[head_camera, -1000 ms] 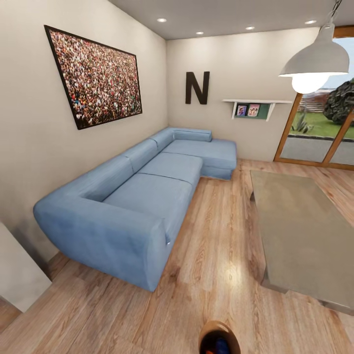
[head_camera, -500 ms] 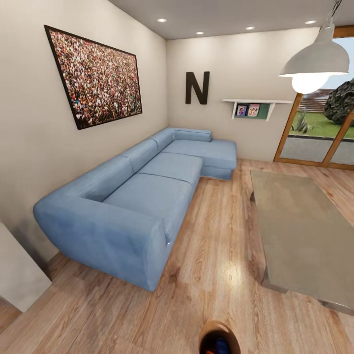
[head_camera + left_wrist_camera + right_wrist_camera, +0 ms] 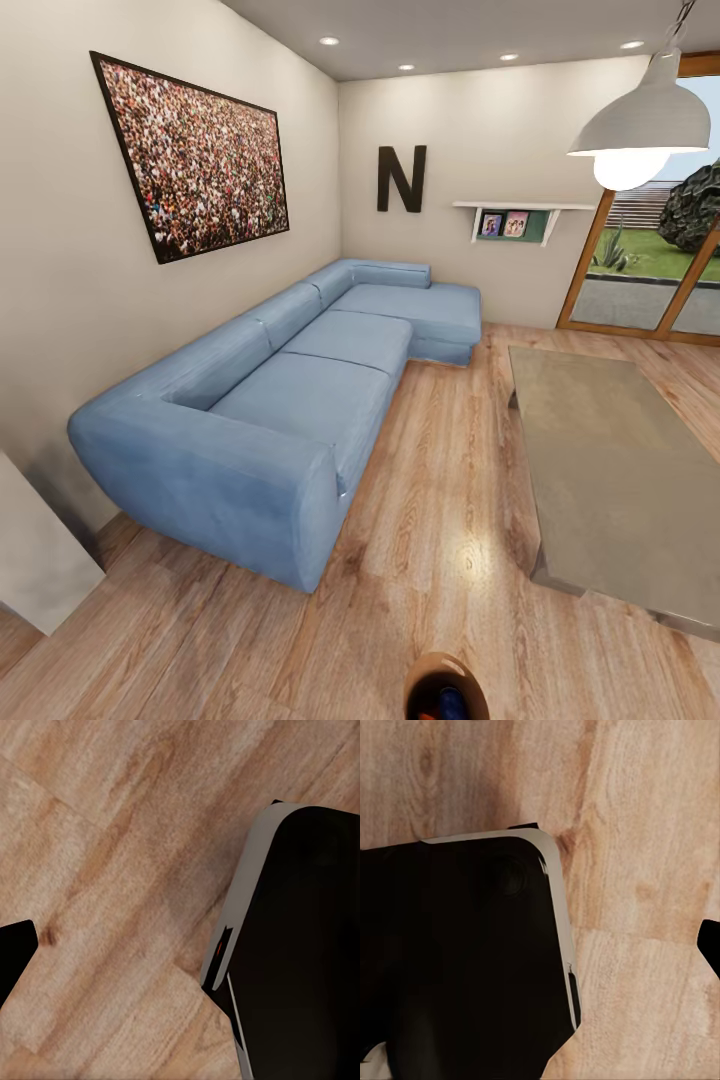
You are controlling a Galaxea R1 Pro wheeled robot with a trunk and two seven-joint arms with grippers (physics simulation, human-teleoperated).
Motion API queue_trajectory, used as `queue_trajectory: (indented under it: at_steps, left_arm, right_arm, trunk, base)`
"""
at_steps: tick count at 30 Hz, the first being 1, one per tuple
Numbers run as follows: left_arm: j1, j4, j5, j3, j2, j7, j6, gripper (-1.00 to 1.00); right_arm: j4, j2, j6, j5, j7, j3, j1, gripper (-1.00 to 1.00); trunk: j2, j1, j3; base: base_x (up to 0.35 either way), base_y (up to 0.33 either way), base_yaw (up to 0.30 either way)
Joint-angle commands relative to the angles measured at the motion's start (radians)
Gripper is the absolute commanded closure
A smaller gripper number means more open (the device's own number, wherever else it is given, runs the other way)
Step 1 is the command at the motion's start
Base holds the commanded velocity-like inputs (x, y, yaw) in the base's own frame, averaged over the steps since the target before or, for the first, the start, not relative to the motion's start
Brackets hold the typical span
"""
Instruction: Put the three can of soda from the living room inside the tash can in the kitchen.
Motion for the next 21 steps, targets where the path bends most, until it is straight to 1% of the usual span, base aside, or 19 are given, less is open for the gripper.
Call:
queue_trajectory:
  at_steps: [1, 21]
  left_arm:
    - [0.000, 0.000, 0.000, 0.000, 0.000, 0.000, 0.000, -1.00]
    - [0.000, 0.000, 0.001, -0.001, 0.000, 0.000, 0.000, -1.00]
  right_arm:
    - [0.000, 0.001, 0.000, 0.000, 0.000, 0.000, 0.000, -1.00]
    - [-0.004, 0.007, 0.000, 0.001, 0.000, 0.000, 0.000, -1.00]
  trunk:
    - [0.000, 0.000, 0.000]
    - [0.000, 0.000, 0.000]
  base:
    - [0.000, 0.000, 0.000]
    - [0.000, 0.000, 0.000]
